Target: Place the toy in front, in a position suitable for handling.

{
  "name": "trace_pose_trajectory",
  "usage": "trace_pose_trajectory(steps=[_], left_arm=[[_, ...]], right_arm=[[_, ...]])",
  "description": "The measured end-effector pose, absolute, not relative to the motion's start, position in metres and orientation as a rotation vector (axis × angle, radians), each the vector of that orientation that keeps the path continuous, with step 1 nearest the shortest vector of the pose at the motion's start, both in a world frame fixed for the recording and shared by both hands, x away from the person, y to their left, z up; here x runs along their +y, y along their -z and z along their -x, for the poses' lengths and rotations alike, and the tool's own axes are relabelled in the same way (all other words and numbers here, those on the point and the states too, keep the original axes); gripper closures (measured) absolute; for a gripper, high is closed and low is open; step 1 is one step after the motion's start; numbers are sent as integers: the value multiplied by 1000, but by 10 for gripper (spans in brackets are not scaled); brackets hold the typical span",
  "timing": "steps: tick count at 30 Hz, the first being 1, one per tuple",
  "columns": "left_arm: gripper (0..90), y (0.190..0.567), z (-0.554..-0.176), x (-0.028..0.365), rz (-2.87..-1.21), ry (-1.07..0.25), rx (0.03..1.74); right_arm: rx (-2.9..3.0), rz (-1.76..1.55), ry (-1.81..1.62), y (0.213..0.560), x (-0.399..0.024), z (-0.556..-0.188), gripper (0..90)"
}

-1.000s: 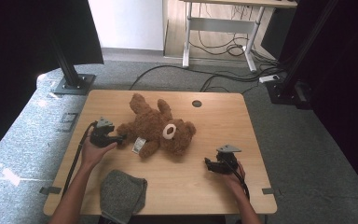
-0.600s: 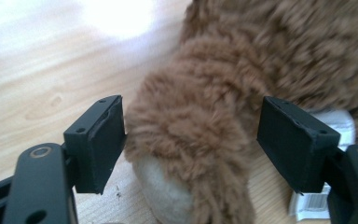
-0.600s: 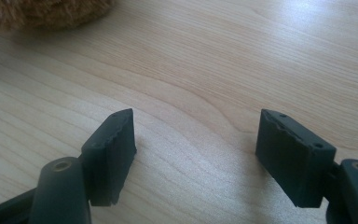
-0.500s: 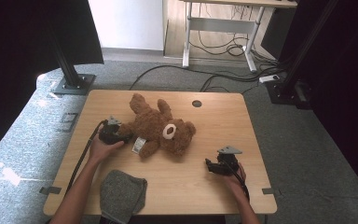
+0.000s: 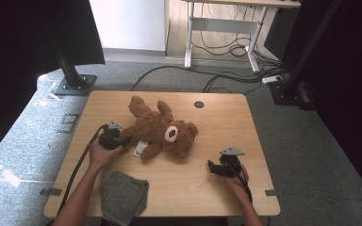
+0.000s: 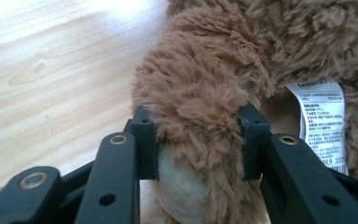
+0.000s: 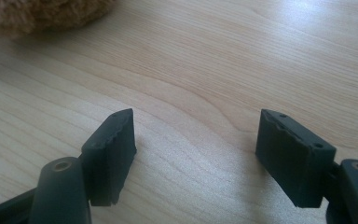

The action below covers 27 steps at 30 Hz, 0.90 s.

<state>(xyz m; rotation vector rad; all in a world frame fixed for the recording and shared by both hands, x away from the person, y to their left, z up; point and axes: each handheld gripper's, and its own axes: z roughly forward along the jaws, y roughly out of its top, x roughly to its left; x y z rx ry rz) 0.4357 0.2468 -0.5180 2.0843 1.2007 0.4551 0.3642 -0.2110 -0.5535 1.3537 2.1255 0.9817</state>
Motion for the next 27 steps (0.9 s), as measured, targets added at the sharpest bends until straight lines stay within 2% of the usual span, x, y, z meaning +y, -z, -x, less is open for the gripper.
trace_pose_trajectory(steps=[13,27], left_arm=[[596,521,-402,259,-2024,-402,1218],[593,522,-388,261,-1991,-394,1237]], right_arm=[[2126,-1349,-981,553,-211,-363,290],[2143,-1331,-990,553,-211,-361,291]])
